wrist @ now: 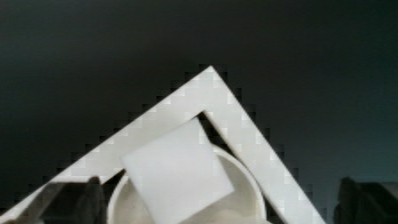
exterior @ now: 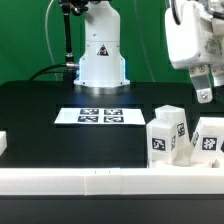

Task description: Assemble stool

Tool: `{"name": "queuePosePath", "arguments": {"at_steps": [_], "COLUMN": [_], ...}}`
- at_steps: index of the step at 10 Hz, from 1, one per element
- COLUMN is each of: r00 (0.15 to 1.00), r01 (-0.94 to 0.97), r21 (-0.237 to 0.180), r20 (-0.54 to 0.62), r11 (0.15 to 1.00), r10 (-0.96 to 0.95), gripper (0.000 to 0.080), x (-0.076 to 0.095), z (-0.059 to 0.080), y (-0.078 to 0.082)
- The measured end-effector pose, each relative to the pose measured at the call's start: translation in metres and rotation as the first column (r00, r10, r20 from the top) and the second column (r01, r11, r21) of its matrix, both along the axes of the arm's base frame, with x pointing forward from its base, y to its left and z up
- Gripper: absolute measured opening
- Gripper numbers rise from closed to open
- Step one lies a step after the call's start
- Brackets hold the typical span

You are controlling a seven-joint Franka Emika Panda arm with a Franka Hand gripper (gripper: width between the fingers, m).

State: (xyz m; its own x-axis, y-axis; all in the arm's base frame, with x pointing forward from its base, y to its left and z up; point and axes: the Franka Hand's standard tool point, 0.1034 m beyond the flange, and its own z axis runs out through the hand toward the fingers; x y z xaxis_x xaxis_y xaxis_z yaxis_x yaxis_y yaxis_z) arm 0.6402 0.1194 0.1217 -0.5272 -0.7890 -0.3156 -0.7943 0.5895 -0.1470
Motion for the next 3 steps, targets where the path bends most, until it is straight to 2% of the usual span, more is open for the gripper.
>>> {"name": "queuePosePath", "arguments": {"at_steps": [3], "r00": [1.000], "r01": [0.000], "r21": [-0.001], "r20": [-0.001], "r11": [1.000], "r10": [0.000], "gripper": [0.0649], "x": [-0.0003], "z": [-0.0009], "y": [-0.0001]}}
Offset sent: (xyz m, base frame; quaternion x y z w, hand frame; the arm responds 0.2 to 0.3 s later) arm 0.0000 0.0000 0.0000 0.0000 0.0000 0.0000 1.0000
